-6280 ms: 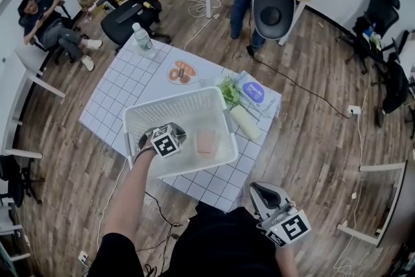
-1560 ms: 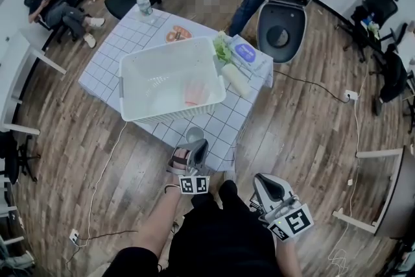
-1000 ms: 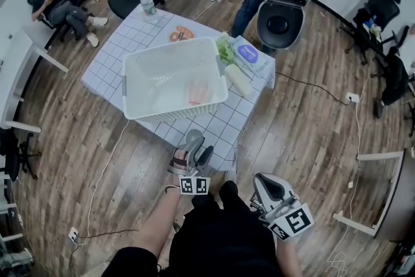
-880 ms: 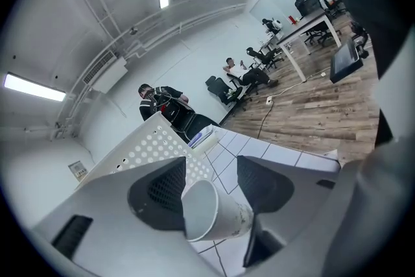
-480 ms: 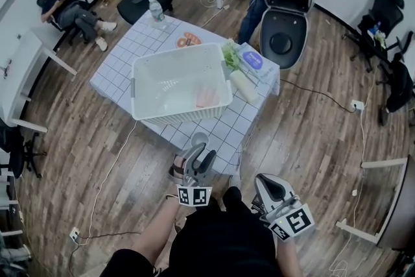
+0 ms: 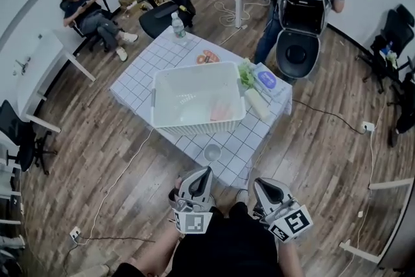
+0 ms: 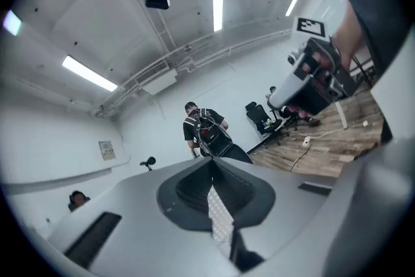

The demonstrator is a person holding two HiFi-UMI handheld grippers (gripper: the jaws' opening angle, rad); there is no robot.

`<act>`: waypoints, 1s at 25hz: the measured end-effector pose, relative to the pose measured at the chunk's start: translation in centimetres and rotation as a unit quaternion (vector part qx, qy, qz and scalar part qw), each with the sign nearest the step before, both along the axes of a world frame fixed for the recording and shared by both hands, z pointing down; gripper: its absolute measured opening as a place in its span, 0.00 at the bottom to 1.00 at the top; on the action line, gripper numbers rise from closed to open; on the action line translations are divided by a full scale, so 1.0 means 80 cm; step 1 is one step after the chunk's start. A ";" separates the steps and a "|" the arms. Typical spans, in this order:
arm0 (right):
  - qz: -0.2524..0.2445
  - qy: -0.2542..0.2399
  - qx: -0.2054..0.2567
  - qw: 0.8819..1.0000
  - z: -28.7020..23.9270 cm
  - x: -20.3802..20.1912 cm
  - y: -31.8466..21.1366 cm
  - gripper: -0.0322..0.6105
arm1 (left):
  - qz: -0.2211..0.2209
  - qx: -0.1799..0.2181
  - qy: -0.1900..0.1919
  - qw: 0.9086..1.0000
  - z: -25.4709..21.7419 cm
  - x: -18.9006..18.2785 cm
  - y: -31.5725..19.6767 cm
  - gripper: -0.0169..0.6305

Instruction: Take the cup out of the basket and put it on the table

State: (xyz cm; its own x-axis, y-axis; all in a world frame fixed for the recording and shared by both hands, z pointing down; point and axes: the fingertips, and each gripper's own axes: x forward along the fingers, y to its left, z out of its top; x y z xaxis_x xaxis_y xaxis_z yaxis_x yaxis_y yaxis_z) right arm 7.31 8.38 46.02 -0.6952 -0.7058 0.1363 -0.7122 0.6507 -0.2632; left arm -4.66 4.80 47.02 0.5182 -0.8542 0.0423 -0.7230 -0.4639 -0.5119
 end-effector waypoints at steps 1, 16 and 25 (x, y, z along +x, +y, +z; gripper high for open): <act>-0.005 0.000 0.001 1.000 -0.001 -0.003 -0.002 0.09 | 0.001 -0.019 0.015 1.000 0.000 -0.004 0.001 0.04; -0.055 0.009 -0.004 0.998 0.011 -0.026 -0.011 0.09 | 0.022 -0.196 0.201 0.959 0.012 -0.018 0.035 0.04; -0.054 0.012 -0.013 0.998 0.015 -0.023 -0.001 0.09 | 0.010 -0.210 0.212 0.954 0.017 -0.019 0.040 0.04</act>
State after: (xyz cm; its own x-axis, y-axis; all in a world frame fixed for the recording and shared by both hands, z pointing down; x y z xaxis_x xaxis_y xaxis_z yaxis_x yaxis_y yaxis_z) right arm 5.43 8.31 47.22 -0.7638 -0.6224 0.1710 -0.6441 0.7174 -0.2655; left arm -6.20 8.00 48.39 0.5805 -0.7980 0.1620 -0.8129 -0.5795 0.0583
